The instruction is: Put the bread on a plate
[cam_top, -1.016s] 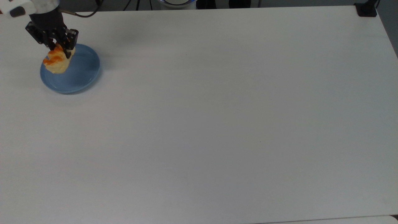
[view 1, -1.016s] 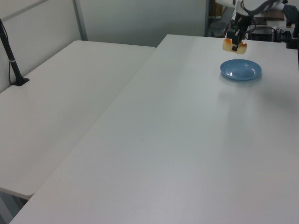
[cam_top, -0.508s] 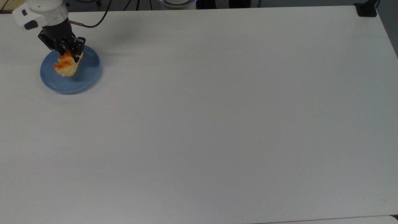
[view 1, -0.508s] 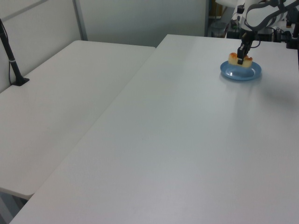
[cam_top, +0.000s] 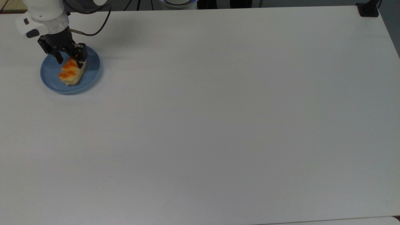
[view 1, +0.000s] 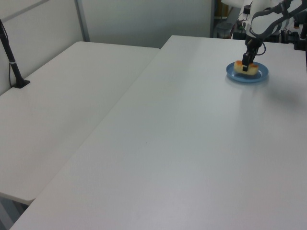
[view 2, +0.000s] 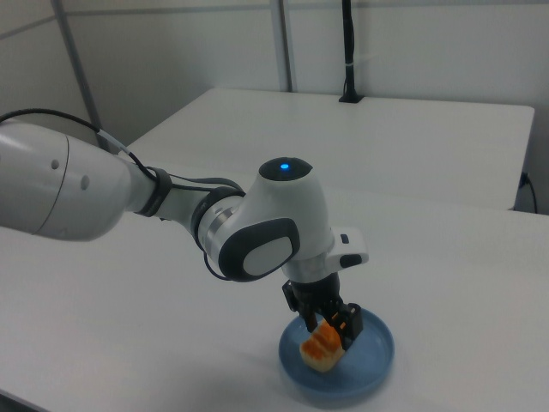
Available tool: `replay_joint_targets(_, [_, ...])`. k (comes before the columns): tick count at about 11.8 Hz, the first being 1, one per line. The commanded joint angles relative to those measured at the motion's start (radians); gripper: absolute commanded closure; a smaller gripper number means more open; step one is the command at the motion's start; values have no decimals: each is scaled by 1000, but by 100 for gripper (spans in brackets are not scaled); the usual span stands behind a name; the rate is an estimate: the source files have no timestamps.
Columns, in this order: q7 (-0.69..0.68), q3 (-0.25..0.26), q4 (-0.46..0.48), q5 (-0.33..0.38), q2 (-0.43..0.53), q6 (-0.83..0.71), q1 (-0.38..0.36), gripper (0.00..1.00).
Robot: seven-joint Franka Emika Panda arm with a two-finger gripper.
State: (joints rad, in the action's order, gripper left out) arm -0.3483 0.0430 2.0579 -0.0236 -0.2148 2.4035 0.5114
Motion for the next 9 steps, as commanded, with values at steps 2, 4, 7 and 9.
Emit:
replay_joint_targets(2, [-11, 3, 14, 13, 15, 19, 2, 4])
replay_joint_targets(4, [18, 3, 10, 16, 59, -1, 2, 0])
replay_joint_targets(7, [86, -6, -213, 34, 140, -389, -31, 0])
replay_joint_targets(9, [127, -6, -431, 74, 137, -678, -115, 0])
